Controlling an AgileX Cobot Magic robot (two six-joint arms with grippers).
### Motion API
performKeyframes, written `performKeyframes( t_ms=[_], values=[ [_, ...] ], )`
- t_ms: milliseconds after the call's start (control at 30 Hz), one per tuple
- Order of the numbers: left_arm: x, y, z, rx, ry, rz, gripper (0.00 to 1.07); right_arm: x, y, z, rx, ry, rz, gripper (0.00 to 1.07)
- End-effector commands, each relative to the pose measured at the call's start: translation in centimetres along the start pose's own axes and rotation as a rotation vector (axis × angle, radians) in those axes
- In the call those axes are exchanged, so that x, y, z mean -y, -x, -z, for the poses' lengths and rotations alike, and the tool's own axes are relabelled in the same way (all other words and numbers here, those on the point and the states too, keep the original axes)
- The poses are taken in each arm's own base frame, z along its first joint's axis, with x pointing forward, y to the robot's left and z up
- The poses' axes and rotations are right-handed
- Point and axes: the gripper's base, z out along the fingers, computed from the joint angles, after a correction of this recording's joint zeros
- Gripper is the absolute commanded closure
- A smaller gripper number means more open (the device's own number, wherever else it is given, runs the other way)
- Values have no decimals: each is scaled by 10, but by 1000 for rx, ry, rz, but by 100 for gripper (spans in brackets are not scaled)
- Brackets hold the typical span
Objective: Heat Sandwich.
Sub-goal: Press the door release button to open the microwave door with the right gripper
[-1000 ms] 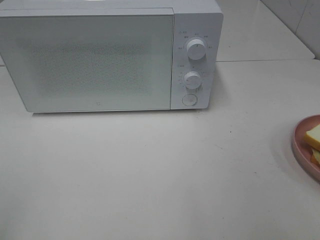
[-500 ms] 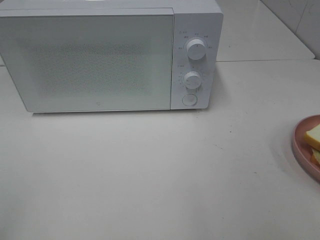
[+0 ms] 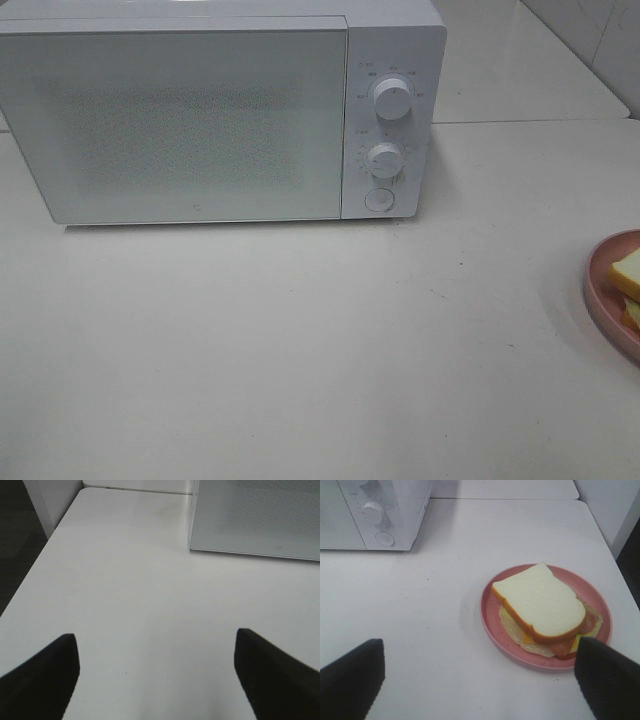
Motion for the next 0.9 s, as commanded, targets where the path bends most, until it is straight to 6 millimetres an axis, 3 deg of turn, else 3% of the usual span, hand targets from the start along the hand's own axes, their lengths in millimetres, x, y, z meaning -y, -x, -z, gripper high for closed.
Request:
performKeyframes(
  t_ms=[33, 900],
  values=[
    [0, -1, 1, 26, -5, 1, 26, 1, -1, 3, 35, -10, -5, 7],
    [0, -1, 1, 26, -5, 1, 26, 1, 1, 5, 48, -9, -26, 10]
  ],
)
